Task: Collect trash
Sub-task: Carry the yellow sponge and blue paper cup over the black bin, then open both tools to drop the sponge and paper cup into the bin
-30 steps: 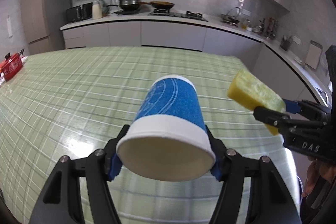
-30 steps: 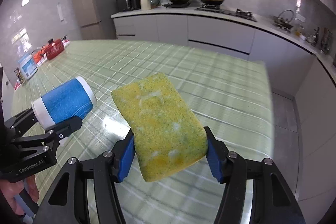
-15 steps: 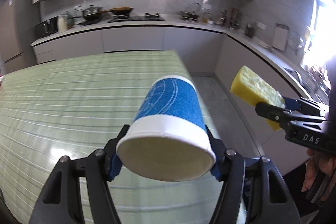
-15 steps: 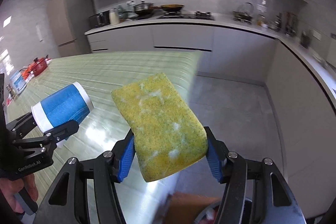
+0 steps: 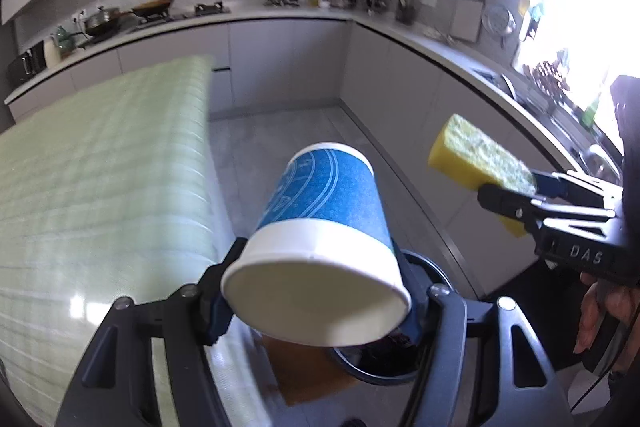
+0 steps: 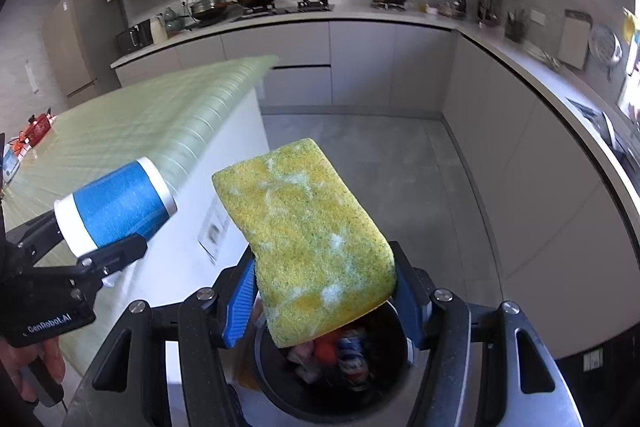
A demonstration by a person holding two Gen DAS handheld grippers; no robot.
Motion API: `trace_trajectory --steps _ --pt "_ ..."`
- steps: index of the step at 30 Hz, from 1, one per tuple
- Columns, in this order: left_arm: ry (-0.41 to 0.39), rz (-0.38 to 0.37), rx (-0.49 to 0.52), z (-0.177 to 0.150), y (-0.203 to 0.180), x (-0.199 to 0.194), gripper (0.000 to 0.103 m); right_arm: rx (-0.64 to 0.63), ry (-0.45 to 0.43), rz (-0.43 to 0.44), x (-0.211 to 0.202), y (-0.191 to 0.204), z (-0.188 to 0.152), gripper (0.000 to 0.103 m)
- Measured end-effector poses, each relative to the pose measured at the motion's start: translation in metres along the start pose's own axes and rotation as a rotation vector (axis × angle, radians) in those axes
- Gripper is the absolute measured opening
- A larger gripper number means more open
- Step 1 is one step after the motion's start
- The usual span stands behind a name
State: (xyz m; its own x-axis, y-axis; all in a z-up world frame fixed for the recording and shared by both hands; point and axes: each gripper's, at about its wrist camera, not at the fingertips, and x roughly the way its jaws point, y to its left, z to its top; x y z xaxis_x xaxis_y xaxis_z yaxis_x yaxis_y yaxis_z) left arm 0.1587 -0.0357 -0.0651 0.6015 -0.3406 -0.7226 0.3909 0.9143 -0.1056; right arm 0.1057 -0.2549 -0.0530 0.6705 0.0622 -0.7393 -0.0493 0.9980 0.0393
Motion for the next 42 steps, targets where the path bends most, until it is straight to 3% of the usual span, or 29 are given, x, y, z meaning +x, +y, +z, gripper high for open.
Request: trace_trajectory --steps 10,23,24,25,26,27,28,31,36,39,42 --pt "0.104 -0.021 -0.024 -0.042 -0.042 0.033 0.066 -0.007 0.101 -0.007 0.019 -0.053 -0.075 0.062" --pt "0.226 -0.039 -0.055 -0.083 -0.065 0.080 0.068 -0.205 0.251 0.055 0.094 -0.047 -0.148 0.064" --pt "0.234 -0.061 -0.067 -0.085 -0.066 0.085 0.071 -0.215 0.257 0.057 0.098 -0.046 -0.151 0.064" --pt "0.243 -0.116 -0.089 -0.088 -0.066 0.091 0.083 -0.227 0.262 0.068 0.103 -0.045 -0.152 0.067" --pt "0.252 -0.138 -0.117 -0.093 -0.062 0.098 0.093 -0.253 0.256 0.084 0.110 -0.043 -0.152 0.078" --pt "0.272 -0.112 -0.146 -0.097 -0.058 0.104 0.102 -0.298 0.234 0.080 0.116 -0.039 -0.155 0.091" --pt "0.290 -0.082 -0.186 -0.099 -0.050 0.107 0.102 -0.335 0.240 0.048 0.121 -0.039 -0.156 0.103" --pt "0.230 -0.025 -0.232 -0.098 -0.038 0.088 0.103 -0.343 0.234 0.059 0.117 -0.048 -0.154 0.103" --pt "0.169 0.103 -0.142 -0.091 -0.052 0.055 0.103 -0.263 0.173 -0.012 0.085 -0.068 -0.143 0.103" --pt "0.189 0.136 -0.162 -0.087 -0.058 0.042 0.103 -0.172 0.201 -0.034 0.072 -0.075 -0.140 0.103" --pt "0.175 0.123 -0.155 -0.085 -0.069 0.012 0.103 -0.098 0.235 -0.078 0.056 -0.080 -0.134 0.103"
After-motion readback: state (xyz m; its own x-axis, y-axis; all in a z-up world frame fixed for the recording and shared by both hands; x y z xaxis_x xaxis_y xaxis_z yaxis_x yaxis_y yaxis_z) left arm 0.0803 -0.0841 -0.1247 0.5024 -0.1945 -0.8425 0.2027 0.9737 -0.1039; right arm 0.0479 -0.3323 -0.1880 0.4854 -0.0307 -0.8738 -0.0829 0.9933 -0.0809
